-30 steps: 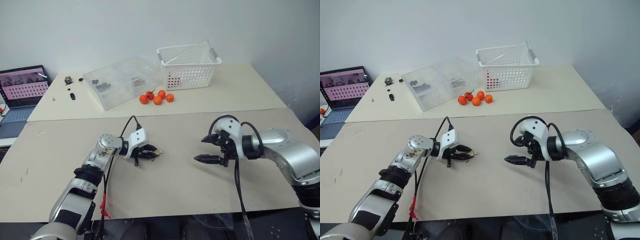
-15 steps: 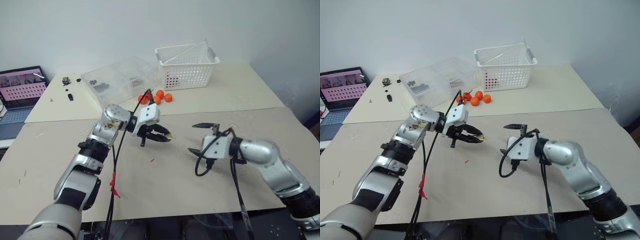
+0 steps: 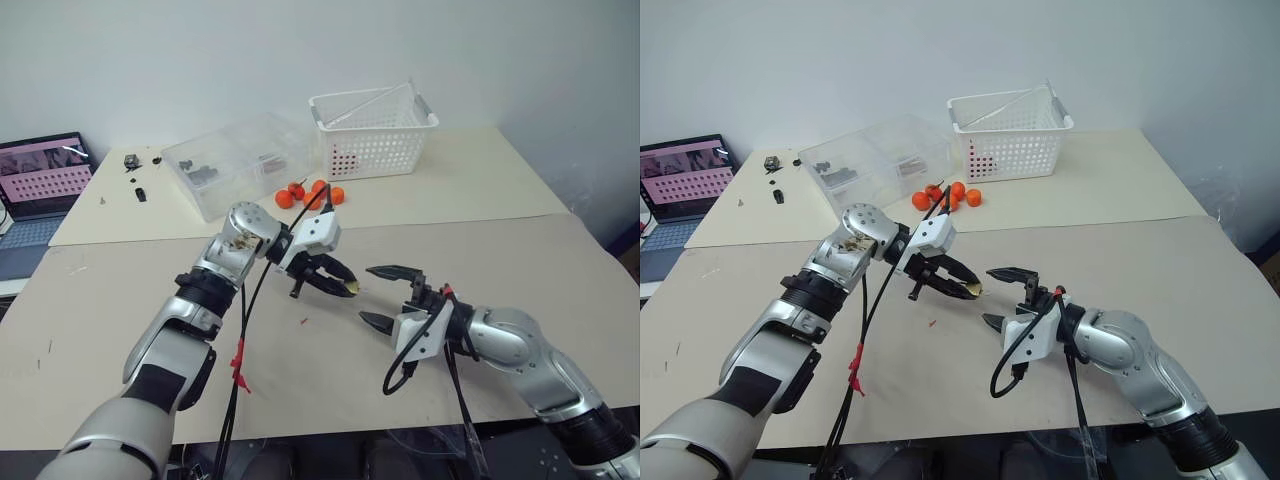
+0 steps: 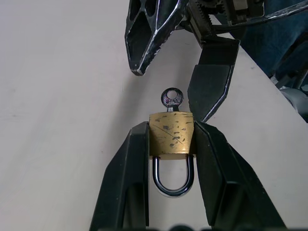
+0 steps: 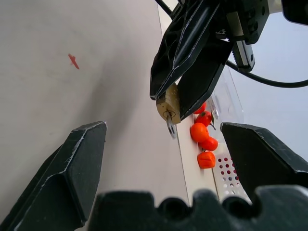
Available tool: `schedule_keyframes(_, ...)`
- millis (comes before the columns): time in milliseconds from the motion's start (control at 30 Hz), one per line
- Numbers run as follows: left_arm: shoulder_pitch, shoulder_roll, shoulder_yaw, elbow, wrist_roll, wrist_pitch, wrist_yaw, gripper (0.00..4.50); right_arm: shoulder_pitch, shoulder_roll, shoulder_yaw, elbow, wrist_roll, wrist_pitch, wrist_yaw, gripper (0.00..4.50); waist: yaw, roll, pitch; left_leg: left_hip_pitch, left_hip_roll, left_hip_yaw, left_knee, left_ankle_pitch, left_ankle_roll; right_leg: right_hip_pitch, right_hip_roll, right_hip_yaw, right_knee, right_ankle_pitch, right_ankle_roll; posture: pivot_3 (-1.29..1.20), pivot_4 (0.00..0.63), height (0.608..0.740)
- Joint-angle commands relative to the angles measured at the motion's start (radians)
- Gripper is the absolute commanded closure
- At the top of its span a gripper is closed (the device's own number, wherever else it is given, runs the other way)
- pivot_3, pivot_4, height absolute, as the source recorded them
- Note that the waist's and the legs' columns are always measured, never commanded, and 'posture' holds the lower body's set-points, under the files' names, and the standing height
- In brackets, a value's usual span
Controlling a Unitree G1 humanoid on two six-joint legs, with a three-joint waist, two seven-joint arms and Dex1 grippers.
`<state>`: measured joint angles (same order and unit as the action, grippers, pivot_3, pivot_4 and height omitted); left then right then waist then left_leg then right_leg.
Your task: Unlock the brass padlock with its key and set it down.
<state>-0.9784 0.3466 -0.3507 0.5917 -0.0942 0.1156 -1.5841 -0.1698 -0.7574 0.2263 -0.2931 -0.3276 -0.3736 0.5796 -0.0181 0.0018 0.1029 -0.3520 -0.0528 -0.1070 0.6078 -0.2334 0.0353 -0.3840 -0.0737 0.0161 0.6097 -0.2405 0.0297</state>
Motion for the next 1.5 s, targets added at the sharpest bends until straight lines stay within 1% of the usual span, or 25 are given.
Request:
schedule_keyframes(33, -0.046, 0.023, 0.003, 0.013, -0.001, -0.033, -0.028, 3.68, 0.014, -0.013, -0.040, -0.039, 0.016, -0.059, -0.006, 0.00, 0.000, 0.000, 0.000, 0.000, 0.000, 0.000, 0.000, 0.000, 0.000, 0.000, 0.000, 0.000, 0.000, 0.000, 0.000, 0.00, 0.150, 0.740)
schedule_keyframes(133, -0.055, 0.039, -0.025, 0.023, -0.024, -0.044, -0.030, 3.68, 0.025, -0.015, -0.037, -0.054, 0.021, -0.082, 0.007, 0.00, 0.001, 0.000, 0.000, 0.000, 0.000, 0.000, 0.000, 0.000, 0.001, 0.000, 0.001, 0.000, 0.000, 0.000, 0.000, 0.00, 0.150, 0.740)
schedule_keyframes(300, -0.078, 0.074, -0.109, 0.017, -0.103, -0.033, -0.030, 3.68, 0.023, -0.009, -0.033, -0.048, 0.016, -0.104, 0.015, 0.00, 0.000, 0.000, 0.000, 0.000, 0.000, 0.000, 0.000, 0.000, 0.001, 0.000, 0.000, 0.000, 0.000, 0.000, 0.000, 0.00, 0.150, 0.740)
schedule_keyframes(400, -0.091, 0.076, -0.128, 0.023, -0.126, -0.028, -0.030, 3.68, 0.014, -0.001, -0.034, -0.042, 0.013, -0.104, 0.016, 0.76, 0.000, 0.000, 0.000, 0.000, 0.000, 0.000, 0.000, -0.001, 0.001, 0.000, 0.000, 0.000, 0.000, 0.000, 0.000, 0.00, 0.150, 0.740)
schedule_keyframes(500, -0.101, 0.085, -0.155, 0.024, -0.150, -0.027, -0.030, 3.68, 0.005, 0.002, -0.035, -0.032, 0.003, -0.105, 0.012, 1.79, 0.000, 0.000, 0.000, 0.000, 0.000, 0.000, 0.000, -0.001, 0.001, 0.000, 0.000, 0.000, 0.000, 0.000, 0.000, 0.00, 0.150, 0.740)
schedule_keyframes(567, -0.107, 0.089, -0.172, 0.032, -0.152, -0.040, -0.030, 3.68, 0.001, 0.004, -0.035, -0.025, -0.004, -0.107, 0.009, 2.33, 0.000, 0.000, 0.000, 0.000, 0.000, 0.000, 0.000, -0.001, 0.001, 0.000, 0.001, 0.000, 0.000, 0.000, 0.000, 0.00, 0.150, 0.740)
schedule_keyframes(900, -0.130, 0.065, -0.196, 0.066, -0.167, -0.057, -0.030, 3.68, 0.002, 0.017, -0.038, -0.015, -0.005, -0.098, 0.007, 2.33, 0.000, 0.000, 0.000, 0.000, 0.000, 0.000, 0.001, -0.001, 0.002, 0.000, 0.001, 0.000, 0.000, 0.000, 0.000, 0.00, 0.150, 0.740)
schedule_keyframes(1000, -0.142, 0.064, -0.208, 0.083, -0.169, -0.071, -0.030, 3.68, 0.003, 0.020, -0.043, -0.011, -0.011, -0.095, 0.003, 3.06, -0.001, 0.000, 0.000, 0.000, 0.000, 0.000, 0.001, -0.001, 0.002, 0.000, 0.001, 0.000, 0.000, 0.000, 0.000, 0.00, 0.150, 0.740)
schedule_keyframes(1500, -0.162, 0.048, -0.213, 0.133, -0.168, -0.104, -0.030, 3.68, -0.003, 0.035, -0.049, -0.006, -0.019, -0.082, 0.000, 3.06, -0.001, 0.000, 0.000, 0.000, 0.000, 0.000, 0.001, -0.001, 0.002, 0.000, 0.001, 0.000, 0.000, 0.000, 0.000, 0.00, 0.150, 0.740)
